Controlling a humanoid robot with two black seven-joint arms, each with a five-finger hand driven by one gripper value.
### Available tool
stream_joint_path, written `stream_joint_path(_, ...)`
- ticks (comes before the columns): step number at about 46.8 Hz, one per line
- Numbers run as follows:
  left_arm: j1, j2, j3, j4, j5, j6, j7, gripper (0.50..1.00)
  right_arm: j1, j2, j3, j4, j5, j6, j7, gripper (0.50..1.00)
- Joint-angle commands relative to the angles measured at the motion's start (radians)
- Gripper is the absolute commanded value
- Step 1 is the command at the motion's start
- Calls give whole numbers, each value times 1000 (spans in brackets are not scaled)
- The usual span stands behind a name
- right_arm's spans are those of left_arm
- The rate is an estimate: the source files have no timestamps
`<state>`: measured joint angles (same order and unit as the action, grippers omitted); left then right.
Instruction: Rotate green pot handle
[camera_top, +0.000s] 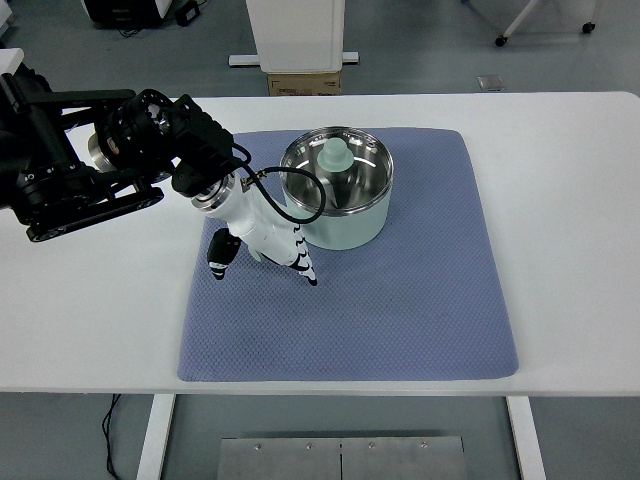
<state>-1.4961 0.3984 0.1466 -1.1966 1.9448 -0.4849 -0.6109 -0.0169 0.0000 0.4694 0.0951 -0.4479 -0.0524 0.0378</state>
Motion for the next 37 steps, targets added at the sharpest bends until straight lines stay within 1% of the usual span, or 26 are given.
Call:
stream_joint_path(1,-1,7,2,0,0,0,0,1000,0,0,0,0,0,0,1,1000)
stream_joint_path(20,-15,40,53,2,2,0,0,1000,0,0,0,0,0,0,-1,1000)
stream_joint_path(26,-16,57,53,9,11,2,0,1000,0,0,0,0,0,0,1,1000)
stream_joint_path(37,-12,62,54,32,28,6,0,1000,0,0,0,0,0,0,1,1000)
